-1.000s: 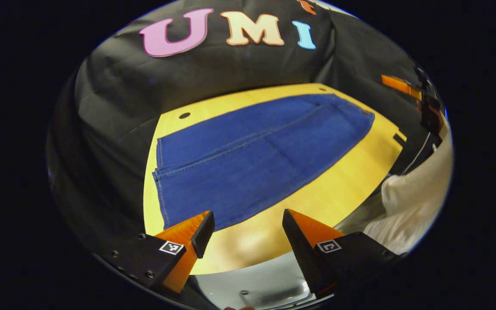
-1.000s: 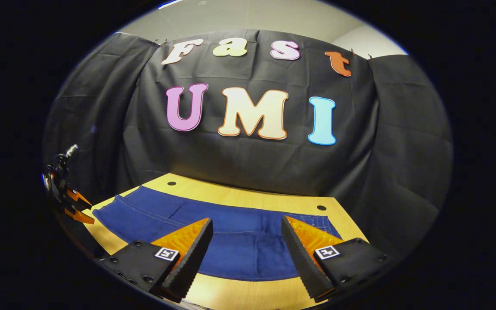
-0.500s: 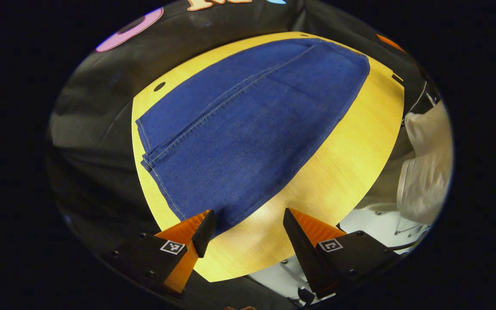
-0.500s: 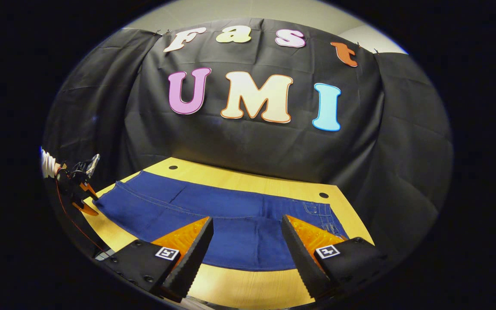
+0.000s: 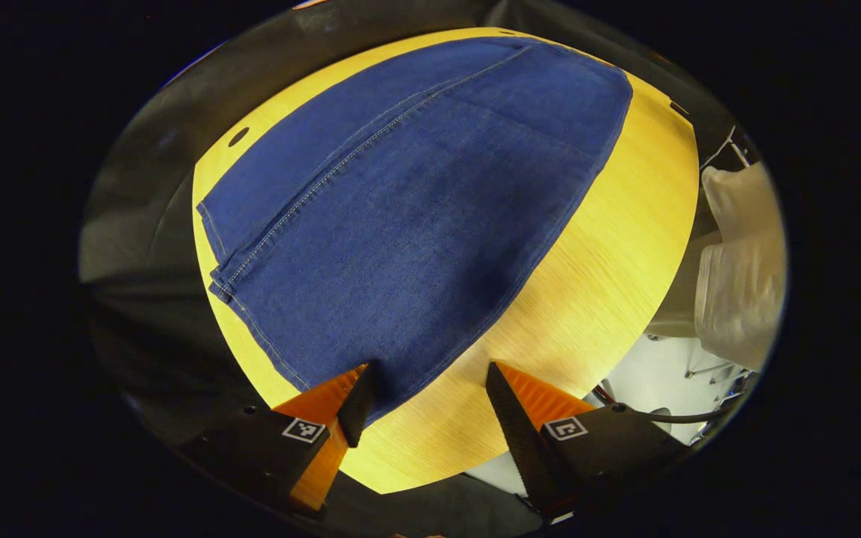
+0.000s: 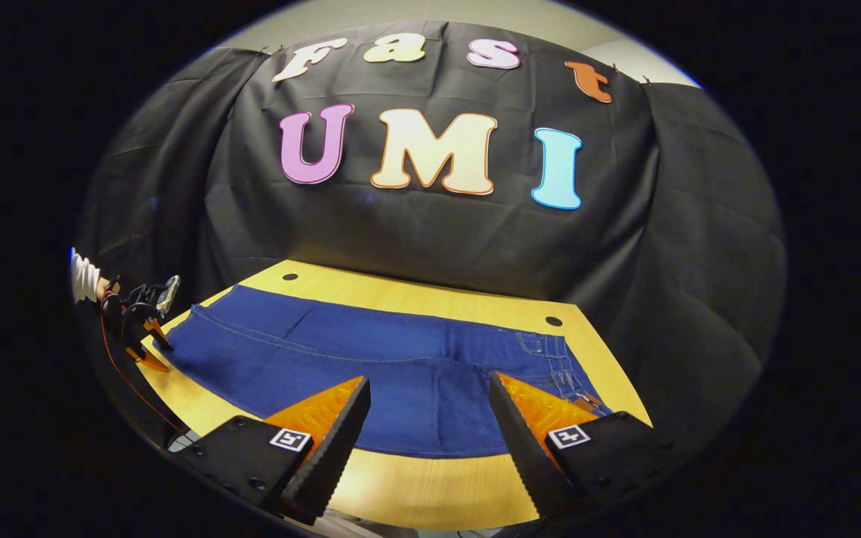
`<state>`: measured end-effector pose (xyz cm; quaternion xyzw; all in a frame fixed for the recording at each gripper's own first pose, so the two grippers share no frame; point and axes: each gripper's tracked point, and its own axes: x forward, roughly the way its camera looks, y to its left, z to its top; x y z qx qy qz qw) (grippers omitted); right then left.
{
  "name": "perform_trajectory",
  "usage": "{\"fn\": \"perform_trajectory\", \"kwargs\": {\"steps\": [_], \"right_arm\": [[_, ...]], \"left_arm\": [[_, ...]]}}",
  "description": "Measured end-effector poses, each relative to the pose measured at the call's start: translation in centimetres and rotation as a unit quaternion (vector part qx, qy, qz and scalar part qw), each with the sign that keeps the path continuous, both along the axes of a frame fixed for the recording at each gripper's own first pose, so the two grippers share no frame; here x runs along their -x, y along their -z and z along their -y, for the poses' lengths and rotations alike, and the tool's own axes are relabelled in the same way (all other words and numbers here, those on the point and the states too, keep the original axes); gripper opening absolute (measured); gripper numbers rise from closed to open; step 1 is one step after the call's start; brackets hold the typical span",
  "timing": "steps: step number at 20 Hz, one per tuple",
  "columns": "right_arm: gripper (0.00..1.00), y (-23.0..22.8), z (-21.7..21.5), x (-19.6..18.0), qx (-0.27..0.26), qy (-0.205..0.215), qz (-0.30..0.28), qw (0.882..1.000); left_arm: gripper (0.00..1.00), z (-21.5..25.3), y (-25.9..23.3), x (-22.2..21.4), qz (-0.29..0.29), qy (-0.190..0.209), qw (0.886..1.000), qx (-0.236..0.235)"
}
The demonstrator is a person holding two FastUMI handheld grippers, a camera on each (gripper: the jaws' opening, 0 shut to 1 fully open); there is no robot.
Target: Grasp the waist and the cuffs of the jeans and fold them to make the two legs overlap; first hold the waist and fold one-third of the jeans toward the cuffs, then hold the cuffs and fold the remaining one-third in the same direction to finish folding.
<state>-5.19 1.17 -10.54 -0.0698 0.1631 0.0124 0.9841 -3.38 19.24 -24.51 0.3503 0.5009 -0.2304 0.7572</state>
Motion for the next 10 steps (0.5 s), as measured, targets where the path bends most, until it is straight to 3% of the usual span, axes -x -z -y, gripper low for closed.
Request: {"fn": "perform_trajectory", "kwargs": {"steps": [5, 10], "right_arm": [[0.99, 0.5, -0.4, -0.1, -0.003, -0.006, -0.008, 1.0], [0.99, 1.1, -1.2, -0.1, 0.002, -0.018, -0.015, 1.0]], "left_arm": [[0.89, 0.3, 0.6, 0.0, -0.055, 0.011, 0.998, 0.009], [0.9, 0.1, 0.5, -0.5, -0.094, 0.018, 0.995, -0.012]]}}
